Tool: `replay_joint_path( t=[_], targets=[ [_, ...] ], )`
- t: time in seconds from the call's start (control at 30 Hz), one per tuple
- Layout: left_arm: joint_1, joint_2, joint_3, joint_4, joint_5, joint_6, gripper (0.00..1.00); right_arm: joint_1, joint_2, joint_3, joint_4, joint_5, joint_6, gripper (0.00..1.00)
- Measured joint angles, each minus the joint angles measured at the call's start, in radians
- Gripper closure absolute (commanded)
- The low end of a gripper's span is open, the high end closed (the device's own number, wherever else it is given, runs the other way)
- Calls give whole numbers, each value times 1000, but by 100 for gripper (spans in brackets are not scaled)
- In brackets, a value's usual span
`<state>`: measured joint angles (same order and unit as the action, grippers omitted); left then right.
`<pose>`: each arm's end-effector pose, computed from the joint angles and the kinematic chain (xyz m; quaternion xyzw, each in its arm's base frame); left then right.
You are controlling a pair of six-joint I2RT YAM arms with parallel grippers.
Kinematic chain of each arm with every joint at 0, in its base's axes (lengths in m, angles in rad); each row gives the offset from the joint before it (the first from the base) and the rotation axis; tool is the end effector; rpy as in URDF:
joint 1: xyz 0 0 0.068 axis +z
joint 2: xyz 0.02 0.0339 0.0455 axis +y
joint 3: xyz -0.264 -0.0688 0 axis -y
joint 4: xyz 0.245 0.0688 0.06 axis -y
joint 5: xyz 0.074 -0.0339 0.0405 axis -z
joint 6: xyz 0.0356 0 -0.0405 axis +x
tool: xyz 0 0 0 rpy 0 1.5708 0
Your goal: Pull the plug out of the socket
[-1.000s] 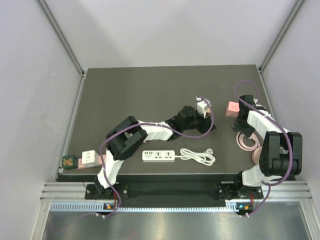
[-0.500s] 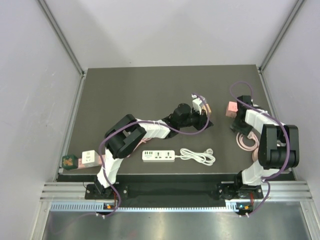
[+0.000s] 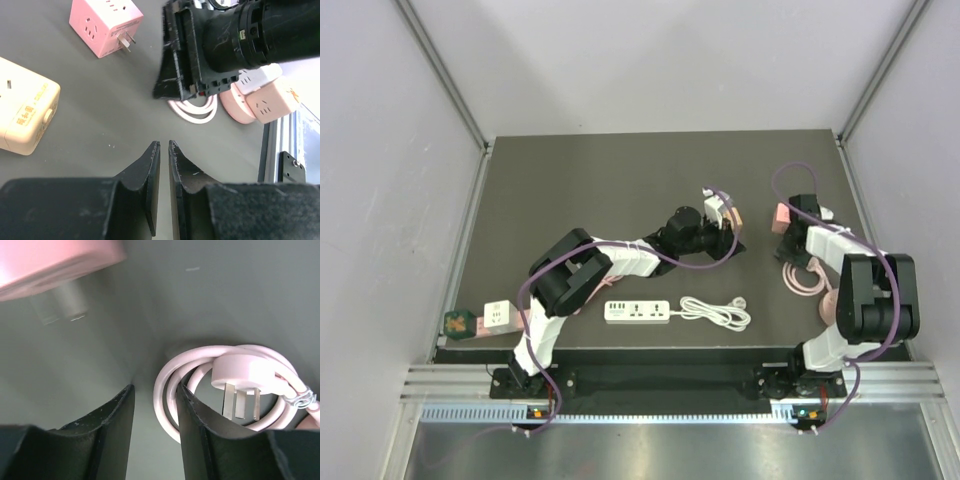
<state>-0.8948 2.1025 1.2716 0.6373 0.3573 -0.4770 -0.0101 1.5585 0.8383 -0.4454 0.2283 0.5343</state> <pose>0.2835 -0.3734 0.1799 0.2680 0.7199 -0.5023 0.3970 0.2832 -0.0109 0.1611 0.2837 0.9312 -0.0560 0.2220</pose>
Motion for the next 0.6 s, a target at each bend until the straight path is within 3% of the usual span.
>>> replay_joint_path(
  t=[0.33, 0.43, 0.57, 0.6],
  targets=[
    [15, -7, -37, 18, 2, -7, 85, 212, -17, -3, 20, -150, 54, 58],
    [19, -17, -56, 32, 1, -9, 85, 242, -24, 3, -26, -182, 66, 52],
    [22, -29, -72, 61, 2, -15, 85, 250, -80, 22, -114, -182, 65, 35],
    [23, -31, -74, 68, 2, -18, 85, 249, -105, 35, -144, -170, 62, 27]
  ],
)
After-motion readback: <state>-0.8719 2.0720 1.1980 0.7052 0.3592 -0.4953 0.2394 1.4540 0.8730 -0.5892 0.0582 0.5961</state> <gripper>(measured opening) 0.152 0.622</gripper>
